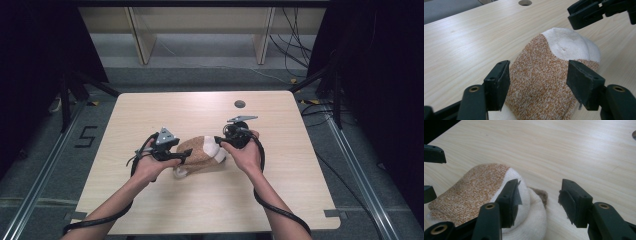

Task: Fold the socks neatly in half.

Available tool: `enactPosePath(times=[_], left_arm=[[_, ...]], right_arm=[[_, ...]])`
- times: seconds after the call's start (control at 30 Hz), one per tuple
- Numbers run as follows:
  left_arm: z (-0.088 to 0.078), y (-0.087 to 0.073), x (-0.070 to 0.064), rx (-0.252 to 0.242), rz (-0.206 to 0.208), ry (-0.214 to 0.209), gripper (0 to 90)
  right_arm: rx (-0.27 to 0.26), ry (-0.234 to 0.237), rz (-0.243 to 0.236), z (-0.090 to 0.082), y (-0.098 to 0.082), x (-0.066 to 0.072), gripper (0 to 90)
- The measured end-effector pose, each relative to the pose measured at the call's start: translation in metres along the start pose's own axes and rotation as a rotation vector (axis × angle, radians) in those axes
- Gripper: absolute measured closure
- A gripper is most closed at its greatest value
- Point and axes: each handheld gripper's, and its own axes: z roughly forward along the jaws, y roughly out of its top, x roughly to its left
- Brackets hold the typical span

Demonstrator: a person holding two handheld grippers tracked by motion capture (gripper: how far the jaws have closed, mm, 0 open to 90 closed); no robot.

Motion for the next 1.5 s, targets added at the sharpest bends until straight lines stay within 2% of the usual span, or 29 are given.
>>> enactPosePath(times=[0.07,0.1,0.17,0.2,0.27,0.33,0.37,0.4,0.43,0.53,0.57,0.6,0.67,0.7,0.73,0.87,0.97,1.03,1.07,1.17,1.27,1.3,1.5], left_arm=[[-0.002,-0.001,0.002,-0.013,-0.009,-0.002,30.7],[-0.004,-0.002,0.004,-0.003,0.000,0.002,29.8],[-0.007,-0.003,0.006,-0.016,-0.009,0.006,28.9],[-0.007,-0.004,0.008,-0.023,-0.015,0.003,28.7],[-0.011,-0.005,0.013,-0.016,0.002,0.016,28.3],[-0.013,-0.006,0.015,-0.042,-0.016,0.024,28.2],[-0.015,-0.006,0.016,-0.045,-0.016,0.028,28.1],[-0.017,-0.006,0.018,-0.046,-0.005,0.026,27.6],[-0.018,-0.006,0.018,-0.061,-0.015,0.030,26.9],[-0.024,-0.007,0.020,-0.076,-0.018,0.038,26.4],[-0.026,-0.008,0.021,-0.080,-0.032,0.046,26.2],[-0.027,-0.008,0.022,-0.087,-0.035,0.050,26.0],[-0.030,-0.010,0.025,-0.086,-0.044,0.058,25.1],[-0.032,-0.012,0.026,-0.085,-0.043,0.063,24.9],[-0.033,-0.013,0.028,-0.085,-0.044,0.065,24.6],[-0.040,-0.017,0.033,-0.098,-0.053,0.075,23.8],[-0.046,-0.021,0.036,-0.100,-0.063,0.088,23.0],[-0.050,-0.024,0.039,-0.101,-0.070,0.097,22.9],[-0.052,-0.025,0.040,-0.101,-0.073,0.101,22.6],[-0.058,-0.029,0.043,-0.107,-0.083,0.116,21.9],[-0.063,-0.034,0.047,-0.117,-0.091,0.124,21.2],[-0.064,-0.035,0.048,-0.119,-0.096,0.126,21.1],[-0.072,-0.045,0.051,-0.132,-0.111,0.139,21.0]], right_arm=[[-0.015,-0.001,0.011,-0.004,0.000,-0.001,46.9],[-0.034,0.002,-0.008,-0.006,0.001,-0.003,46.3],[-0.044,0.003,-0.007,-0.009,0.001,-0.004,45.3],[-0.044,0.003,-0.011,-0.010,0.001,-0.005,44.8],[-0.028,-0.003,0.008,-0.013,0.001,-0.004,43.8],[-0.044,0.003,-0.033,-0.015,0.000,-0.008,43.0],[-0.040,-0.002,-0.006,-0.017,-0.001,-0.007,42.6],[-0.050,0.006,-0.021,-0.018,-0.001,-0.008,42.0],[-0.047,0.001,-0.009,-0.019,-0.003,-0.008,41.5],[-0.055,-0.006,-0.032,-0.024,-0.006,-0.009,40.9],[-0.053,-0.003,-0.007,-0.025,-0.008,-0.008,40.8],[-0.057,-0.002,-0.022,-0.027,-0.009,-0.010,40.7],[-0.053,-0.010,-0.019,-0.030,-0.012,-0.010,40.5],[-0.057,0.000,-0.052,-0.030,-0.013,-0.013,40.5],[-0.058,-0.013,-0.030,-0.032,-0.015,-0.013,40.5],[-0.054,-0.021,-0.050,-0.038,-0.021,-0.017,40.2],[-0.052,-0.040,-0.026,-0.043,-0.026,-0.017,39.7],[-0.056,-0.036,-0.033,-0.047,-0.028,-0.020,39.7],[-0.054,-0.049,-0.045,-0.050,-0.030,-0.021,39.7],[-0.066,-0.044,-0.017,-0.056,-0.036,-0.024,39.7],[-0.081,-0.049,-0.033,-0.062,-0.042,-0.029,39.7],[-0.086,-0.055,-0.013,-0.065,-0.045,-0.029,39.6],[-0.087,-0.071,-0.014,-0.075,-0.059,-0.034,38.2]])
